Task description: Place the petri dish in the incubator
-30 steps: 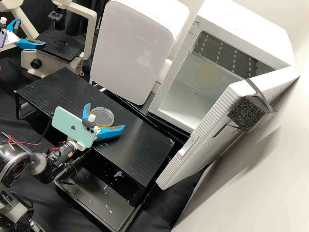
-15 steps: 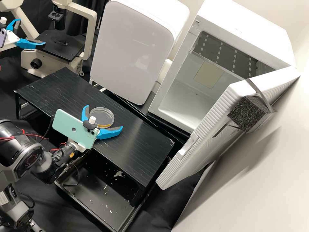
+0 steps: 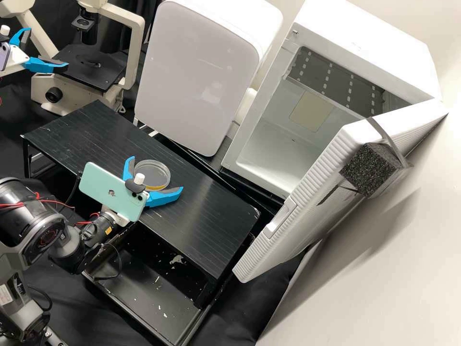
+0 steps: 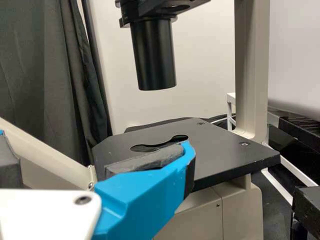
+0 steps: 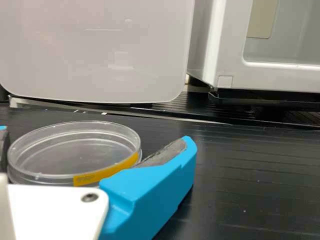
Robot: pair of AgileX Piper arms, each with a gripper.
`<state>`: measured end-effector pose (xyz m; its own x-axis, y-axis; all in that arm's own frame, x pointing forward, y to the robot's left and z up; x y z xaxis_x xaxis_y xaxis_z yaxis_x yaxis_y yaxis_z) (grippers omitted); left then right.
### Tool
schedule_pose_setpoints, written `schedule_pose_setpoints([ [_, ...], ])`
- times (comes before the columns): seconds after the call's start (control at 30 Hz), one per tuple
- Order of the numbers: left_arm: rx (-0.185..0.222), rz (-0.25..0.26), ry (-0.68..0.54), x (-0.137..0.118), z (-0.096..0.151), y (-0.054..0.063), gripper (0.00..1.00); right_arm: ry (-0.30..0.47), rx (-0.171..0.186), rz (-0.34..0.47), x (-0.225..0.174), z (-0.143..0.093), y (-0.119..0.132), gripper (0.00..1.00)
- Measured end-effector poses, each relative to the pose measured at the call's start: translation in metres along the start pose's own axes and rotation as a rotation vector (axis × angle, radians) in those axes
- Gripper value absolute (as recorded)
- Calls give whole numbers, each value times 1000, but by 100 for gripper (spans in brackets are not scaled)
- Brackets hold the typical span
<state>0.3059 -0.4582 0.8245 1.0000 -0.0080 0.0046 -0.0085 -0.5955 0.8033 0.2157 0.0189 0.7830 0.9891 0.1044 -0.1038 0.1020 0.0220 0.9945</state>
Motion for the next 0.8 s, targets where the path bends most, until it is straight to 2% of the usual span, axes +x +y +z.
schedule_pose_setpoints([
  [0.7,0,0,0,0,0,0,100,8,-4,-8,0,-1,-1,0],
  [0.8,0,0,0,0,0,0,100,8,4,-8,0,-1,-1,0],
])
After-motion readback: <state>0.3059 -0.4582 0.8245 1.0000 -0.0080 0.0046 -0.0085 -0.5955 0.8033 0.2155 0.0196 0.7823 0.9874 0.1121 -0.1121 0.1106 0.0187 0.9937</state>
